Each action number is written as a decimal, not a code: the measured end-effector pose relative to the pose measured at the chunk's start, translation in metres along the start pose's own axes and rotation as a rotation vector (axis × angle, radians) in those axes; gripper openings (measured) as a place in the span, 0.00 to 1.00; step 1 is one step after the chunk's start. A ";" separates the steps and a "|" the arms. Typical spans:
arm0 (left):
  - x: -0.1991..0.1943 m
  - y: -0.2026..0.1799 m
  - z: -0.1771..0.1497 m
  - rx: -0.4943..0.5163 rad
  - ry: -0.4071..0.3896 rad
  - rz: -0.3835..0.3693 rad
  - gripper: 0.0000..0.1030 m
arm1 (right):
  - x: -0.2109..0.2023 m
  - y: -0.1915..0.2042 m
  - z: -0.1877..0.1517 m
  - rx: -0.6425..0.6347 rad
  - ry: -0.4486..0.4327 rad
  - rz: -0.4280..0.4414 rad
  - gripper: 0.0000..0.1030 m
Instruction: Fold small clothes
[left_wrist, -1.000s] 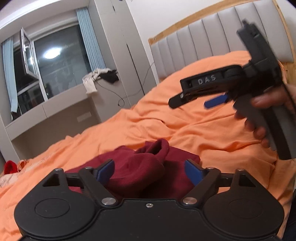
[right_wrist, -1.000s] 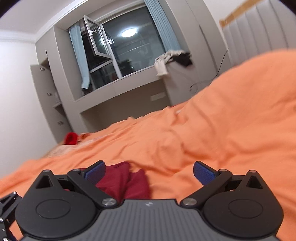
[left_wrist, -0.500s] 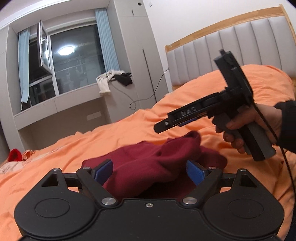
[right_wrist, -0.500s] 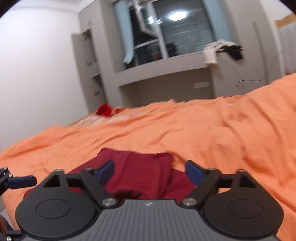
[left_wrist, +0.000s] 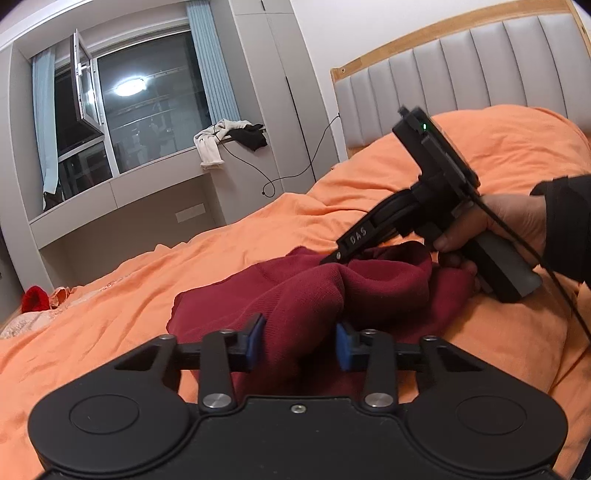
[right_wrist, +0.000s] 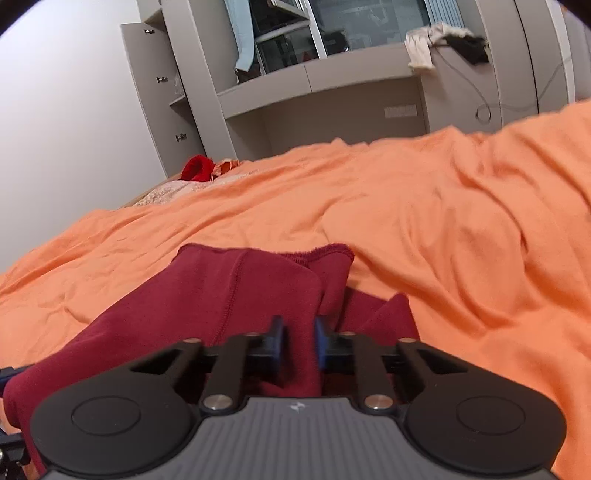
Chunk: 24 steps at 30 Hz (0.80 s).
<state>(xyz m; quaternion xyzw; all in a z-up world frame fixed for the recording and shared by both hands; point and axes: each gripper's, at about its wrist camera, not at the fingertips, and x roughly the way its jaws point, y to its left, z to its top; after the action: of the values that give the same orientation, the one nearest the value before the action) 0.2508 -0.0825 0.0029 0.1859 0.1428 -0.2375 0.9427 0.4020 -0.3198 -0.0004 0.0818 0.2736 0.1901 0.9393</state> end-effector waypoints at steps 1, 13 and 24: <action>0.000 0.000 0.000 0.000 -0.003 0.000 0.35 | -0.003 0.001 0.002 -0.003 -0.012 -0.006 0.10; 0.007 -0.008 0.015 0.005 -0.037 -0.048 0.28 | -0.048 -0.015 0.017 0.015 -0.134 -0.101 0.05; 0.016 -0.006 0.003 -0.019 0.010 -0.103 0.49 | -0.045 -0.031 -0.009 0.054 -0.061 -0.127 0.42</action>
<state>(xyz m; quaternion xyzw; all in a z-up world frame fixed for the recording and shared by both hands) 0.2620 -0.0950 -0.0019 0.1706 0.1590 -0.2835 0.9302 0.3713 -0.3659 0.0058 0.0954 0.2543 0.1203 0.9548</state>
